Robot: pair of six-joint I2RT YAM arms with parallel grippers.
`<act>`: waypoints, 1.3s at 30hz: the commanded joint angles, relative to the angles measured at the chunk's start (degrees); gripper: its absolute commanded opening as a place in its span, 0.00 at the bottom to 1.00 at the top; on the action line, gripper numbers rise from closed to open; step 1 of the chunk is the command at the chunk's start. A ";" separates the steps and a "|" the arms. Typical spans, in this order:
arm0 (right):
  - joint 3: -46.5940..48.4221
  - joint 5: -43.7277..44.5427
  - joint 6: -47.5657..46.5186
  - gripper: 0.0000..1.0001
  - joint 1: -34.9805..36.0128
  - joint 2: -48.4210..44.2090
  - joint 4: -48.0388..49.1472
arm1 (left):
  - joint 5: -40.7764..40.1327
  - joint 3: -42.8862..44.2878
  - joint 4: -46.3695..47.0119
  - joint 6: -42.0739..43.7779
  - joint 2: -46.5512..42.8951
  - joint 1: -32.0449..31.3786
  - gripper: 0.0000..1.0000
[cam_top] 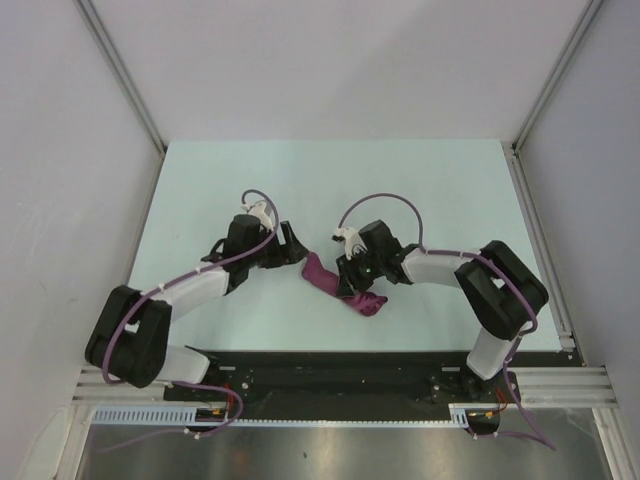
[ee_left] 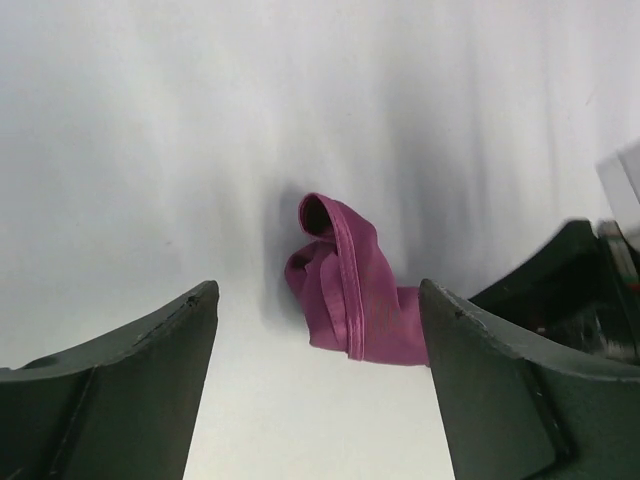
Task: Fold the napkin, place the utensils inside, and roll it up
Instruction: Roll the napkin with the utensil
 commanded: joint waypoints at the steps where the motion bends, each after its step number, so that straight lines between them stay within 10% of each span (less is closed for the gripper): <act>1: -0.13 -9.24 3.88 0.27 -4.53 7.81 -0.07 | 0.66 -3.39 4.03 0.54 -3.04 0.09 0.84; 18: -0.82 -14.36 10.57 0.36 -8.94 11.61 8.03 | 9.98 -5.33 22.76 -8.15 10.31 -3.69 0.75; 23: -0.30 -12.43 9.87 0.61 -8.94 8.37 5.57 | 11.39 -4.19 25.84 -9.91 14.44 -3.96 0.44; 28: 0.67 -3.57 7.85 0.77 -8.59 -0.58 -1.46 | 10.42 -2.43 24.17 -9.21 14.37 -3.96 0.20; 39: 2.07 39.04 -0.23 0.81 11.61 -14.50 -3.93 | 10.69 -0.23 22.06 -7.98 14.63 -4.04 0.15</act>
